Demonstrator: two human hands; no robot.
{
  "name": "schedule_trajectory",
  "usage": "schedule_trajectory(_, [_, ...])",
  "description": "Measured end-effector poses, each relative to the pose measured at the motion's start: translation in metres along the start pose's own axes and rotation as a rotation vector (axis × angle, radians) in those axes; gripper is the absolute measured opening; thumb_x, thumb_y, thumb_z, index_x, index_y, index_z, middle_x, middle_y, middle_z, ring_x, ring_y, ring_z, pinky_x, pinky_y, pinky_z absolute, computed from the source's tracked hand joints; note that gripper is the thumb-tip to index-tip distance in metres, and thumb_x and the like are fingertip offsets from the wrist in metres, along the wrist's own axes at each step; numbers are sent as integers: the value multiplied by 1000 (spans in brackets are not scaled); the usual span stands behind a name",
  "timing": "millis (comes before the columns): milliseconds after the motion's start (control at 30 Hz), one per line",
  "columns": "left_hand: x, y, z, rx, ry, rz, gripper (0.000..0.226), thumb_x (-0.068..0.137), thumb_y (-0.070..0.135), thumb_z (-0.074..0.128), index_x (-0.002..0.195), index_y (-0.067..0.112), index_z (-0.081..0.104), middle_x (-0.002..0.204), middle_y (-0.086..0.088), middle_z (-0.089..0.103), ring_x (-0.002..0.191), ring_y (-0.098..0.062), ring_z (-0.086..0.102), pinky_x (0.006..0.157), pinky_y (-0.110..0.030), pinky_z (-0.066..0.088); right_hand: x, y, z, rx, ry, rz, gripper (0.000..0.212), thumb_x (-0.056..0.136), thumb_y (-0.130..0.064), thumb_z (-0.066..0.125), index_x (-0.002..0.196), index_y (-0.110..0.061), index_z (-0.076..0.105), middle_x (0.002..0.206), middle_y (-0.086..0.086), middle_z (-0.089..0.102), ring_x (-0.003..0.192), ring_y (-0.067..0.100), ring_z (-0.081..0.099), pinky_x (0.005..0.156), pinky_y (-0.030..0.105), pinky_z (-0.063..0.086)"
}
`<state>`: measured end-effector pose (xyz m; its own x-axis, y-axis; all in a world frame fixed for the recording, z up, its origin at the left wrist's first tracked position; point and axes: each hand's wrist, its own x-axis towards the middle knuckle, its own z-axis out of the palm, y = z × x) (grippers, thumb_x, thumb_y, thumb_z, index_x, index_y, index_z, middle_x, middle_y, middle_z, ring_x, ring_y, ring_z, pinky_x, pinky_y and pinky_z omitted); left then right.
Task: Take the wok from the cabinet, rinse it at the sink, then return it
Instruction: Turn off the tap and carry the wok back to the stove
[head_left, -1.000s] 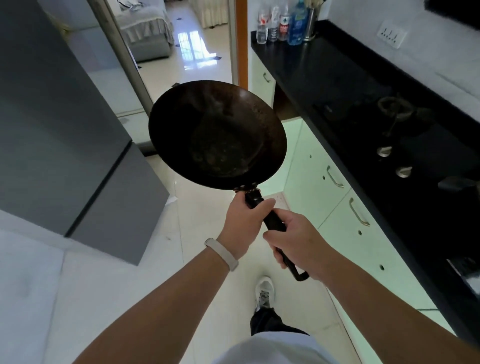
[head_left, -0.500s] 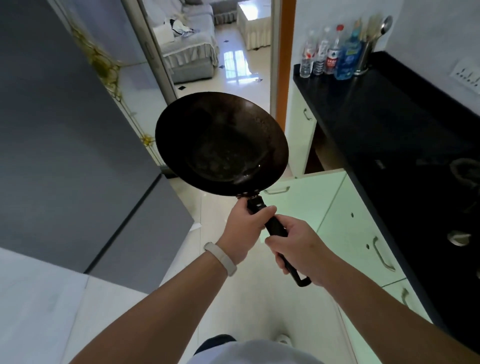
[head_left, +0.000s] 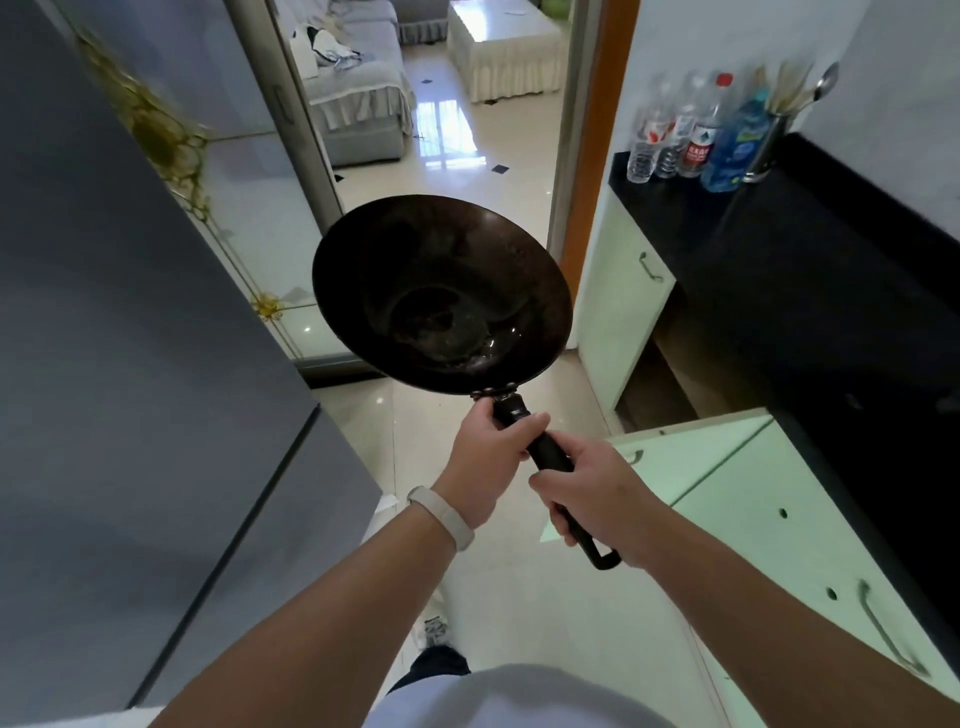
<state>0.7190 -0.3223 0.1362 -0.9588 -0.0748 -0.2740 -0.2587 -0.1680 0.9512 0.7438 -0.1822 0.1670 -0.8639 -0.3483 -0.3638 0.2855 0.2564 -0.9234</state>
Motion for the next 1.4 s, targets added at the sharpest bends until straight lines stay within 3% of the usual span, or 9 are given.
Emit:
schedule_trajectory(200, [84, 39, -72, -36, -89, -16, 37, 79, 20, 74, 104, 0, 54, 87, -11, 57, 82, -26, 59, 87, -58, 53, 88, -55, 48, 3, 66, 14, 43, 81, -4, 56, 88, -44, 71, 52, -3, 56, 45, 16, 56, 44, 30, 50])
schedule_trajectory(333, [124, 59, -94, -55, -150, -18, 39, 75, 23, 75, 103, 3, 55, 85, -9, 57, 82, -25, 60, 86, -52, 55, 125, -76, 59, 16, 105, 24, 43, 82, -4, 57, 89, -43, 71, 52, -2, 55, 45, 17, 56, 44, 30, 50])
schedule_trajectory(600, [200, 67, -94, -55, -232, -54, 35, 74, 23, 77, 99, 8, 56, 82, -5, 58, 81, -23, 61, 88, -56, 53, 183, -92, 40, 19, 152, 41, 37, 86, 0, 56, 107, -28, 67, 50, -3, 55, 42, 16, 55, 43, 31, 51])
schedule_trajectory(833, [285, 65, -62, 12, -317, -116, 30, 79, 17, 75, 97, 8, 54, 77, -2, 57, 74, -16, 62, 79, -40, 55, 252, -78, -10, 95, 213, 64, 34, 85, 0, 56, 107, -23, 68, 51, -1, 54, 43, 17, 54, 43, 34, 50])
schedule_trajectory(967, [340, 68, -29, 88, -356, -184, 20, 87, 11, 71, 95, 9, 53, 77, -2, 59, 80, -22, 60, 85, -48, 53, 292, -75, -55, 152, 242, 89, 35, 86, 0, 56, 109, -25, 67, 49, -1, 53, 41, 16, 53, 42, 32, 49])
schedule_trajectory(1167, [403, 72, 35, 182, -437, -242, 27, 80, 19, 74, 96, 10, 55, 81, -5, 60, 84, -25, 63, 90, -56, 52, 322, -72, -119, 226, 343, 106, 40, 88, -2, 56, 108, -35, 64, 48, -3, 52, 41, 15, 53, 42, 30, 48])
schedule_trajectory(1233, [414, 73, 60, 187, -499, -254, 26, 81, 18, 74, 98, 10, 55, 82, -4, 63, 84, -23, 66, 89, -52, 54, 321, -71, -140, 229, 390, 115, 43, 89, -3, 56, 109, -40, 62, 49, -3, 52, 43, 15, 54, 43, 31, 49])
schedule_trajectory(1400, [423, 72, 122, 236, -652, -306, 30, 85, 17, 73, 106, 5, 57, 93, -12, 63, 89, -24, 68, 84, -38, 57, 299, -66, -180, 236, 554, 141, 32, 89, -9, 57, 115, -27, 65, 52, -3, 55, 47, 16, 56, 46, 30, 49])
